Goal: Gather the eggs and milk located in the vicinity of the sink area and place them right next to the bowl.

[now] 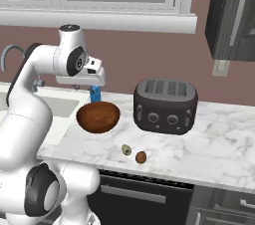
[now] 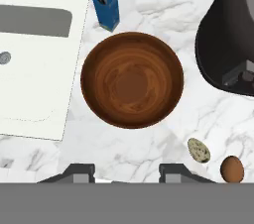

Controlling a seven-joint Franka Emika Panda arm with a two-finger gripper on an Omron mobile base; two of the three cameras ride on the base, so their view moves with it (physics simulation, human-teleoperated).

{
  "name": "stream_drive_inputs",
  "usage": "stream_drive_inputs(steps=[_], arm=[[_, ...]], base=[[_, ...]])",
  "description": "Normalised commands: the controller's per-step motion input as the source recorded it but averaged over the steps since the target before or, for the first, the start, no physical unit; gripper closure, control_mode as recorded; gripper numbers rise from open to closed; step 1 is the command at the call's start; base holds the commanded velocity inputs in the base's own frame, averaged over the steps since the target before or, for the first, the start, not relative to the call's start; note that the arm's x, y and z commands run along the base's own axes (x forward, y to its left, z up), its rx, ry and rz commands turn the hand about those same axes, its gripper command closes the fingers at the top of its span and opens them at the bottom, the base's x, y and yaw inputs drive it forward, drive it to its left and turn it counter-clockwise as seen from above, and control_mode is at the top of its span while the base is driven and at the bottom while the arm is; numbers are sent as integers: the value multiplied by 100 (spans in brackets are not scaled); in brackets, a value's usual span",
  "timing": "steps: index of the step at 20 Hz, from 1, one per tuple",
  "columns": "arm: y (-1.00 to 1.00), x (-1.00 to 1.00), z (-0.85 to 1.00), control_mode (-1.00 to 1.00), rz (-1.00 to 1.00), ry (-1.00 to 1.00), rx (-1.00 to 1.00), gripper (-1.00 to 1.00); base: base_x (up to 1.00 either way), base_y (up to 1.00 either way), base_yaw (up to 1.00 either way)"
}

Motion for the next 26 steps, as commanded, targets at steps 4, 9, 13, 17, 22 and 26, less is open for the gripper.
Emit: stream_drive_inputs(steps=[4, 9, 13, 17, 22, 26], arm=[[0, -3, -3, -100, 2, 6, 0, -100], [7, -1, -22, -100, 5, 13, 0, -100], [10, 0, -27, -100, 0, 3, 0, -100], [10, 4, -3, -100, -2, 6, 0, -100], [9, 54, -5, -100, -3, 0, -3, -100], [13, 83, -7, -100, -11, 0, -5, -100]], base=[[0, 0, 0], [0, 0, 0], [0, 0, 0], [0, 0, 0], [0, 0, 0], [0, 0, 0]])
